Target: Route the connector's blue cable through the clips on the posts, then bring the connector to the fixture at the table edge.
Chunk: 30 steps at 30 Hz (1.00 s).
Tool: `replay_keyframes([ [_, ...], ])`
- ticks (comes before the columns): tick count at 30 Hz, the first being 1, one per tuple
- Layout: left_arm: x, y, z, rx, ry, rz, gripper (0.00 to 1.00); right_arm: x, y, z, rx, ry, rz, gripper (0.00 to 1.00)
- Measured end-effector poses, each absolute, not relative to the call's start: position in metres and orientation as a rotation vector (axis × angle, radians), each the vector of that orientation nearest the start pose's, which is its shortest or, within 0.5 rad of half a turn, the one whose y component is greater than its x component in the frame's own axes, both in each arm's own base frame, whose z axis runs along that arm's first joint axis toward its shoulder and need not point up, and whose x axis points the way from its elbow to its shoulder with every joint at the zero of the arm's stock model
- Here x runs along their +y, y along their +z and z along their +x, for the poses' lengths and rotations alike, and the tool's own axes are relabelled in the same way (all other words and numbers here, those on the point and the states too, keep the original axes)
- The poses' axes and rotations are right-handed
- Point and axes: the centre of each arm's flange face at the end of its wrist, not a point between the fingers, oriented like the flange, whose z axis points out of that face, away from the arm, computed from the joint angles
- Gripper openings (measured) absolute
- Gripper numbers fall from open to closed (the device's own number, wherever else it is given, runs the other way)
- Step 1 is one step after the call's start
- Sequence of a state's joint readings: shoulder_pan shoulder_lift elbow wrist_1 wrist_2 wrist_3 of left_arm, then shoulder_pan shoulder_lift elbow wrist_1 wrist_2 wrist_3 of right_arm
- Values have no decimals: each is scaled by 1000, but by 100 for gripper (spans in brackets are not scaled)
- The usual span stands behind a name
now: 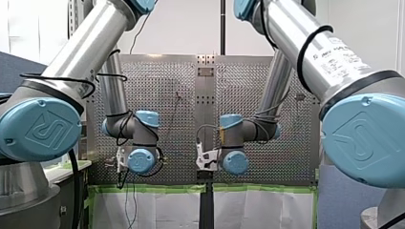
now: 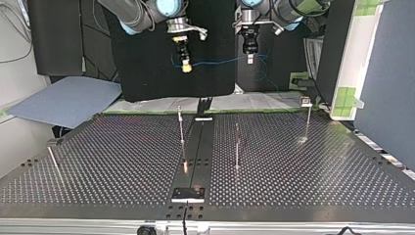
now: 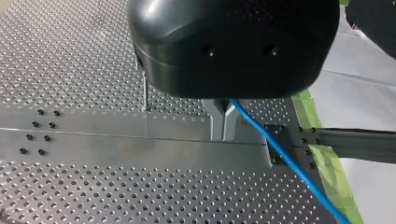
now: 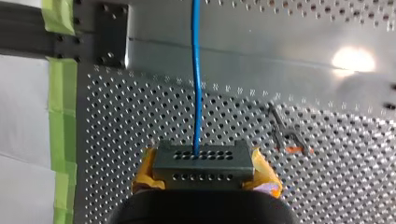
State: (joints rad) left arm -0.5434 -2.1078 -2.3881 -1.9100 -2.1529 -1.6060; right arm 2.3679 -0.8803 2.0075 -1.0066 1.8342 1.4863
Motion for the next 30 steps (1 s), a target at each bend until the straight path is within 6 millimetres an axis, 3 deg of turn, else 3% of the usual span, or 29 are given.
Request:
replay_keyframes([
  [8,-260,35,278,1674,56,-8,0,-297,51,443,-882,1421,1714,0],
  [21,-259,37,280,1673,57,-8,0,-293,50,439,-895,1375,1763,0],
  [26,-260,50,296,1656,27,-29,0,-288,55,436,-909,1390,1762,0],
  [30,-261,63,304,1648,-11,-55,0,-284,71,438,-926,1454,1736,0],
])
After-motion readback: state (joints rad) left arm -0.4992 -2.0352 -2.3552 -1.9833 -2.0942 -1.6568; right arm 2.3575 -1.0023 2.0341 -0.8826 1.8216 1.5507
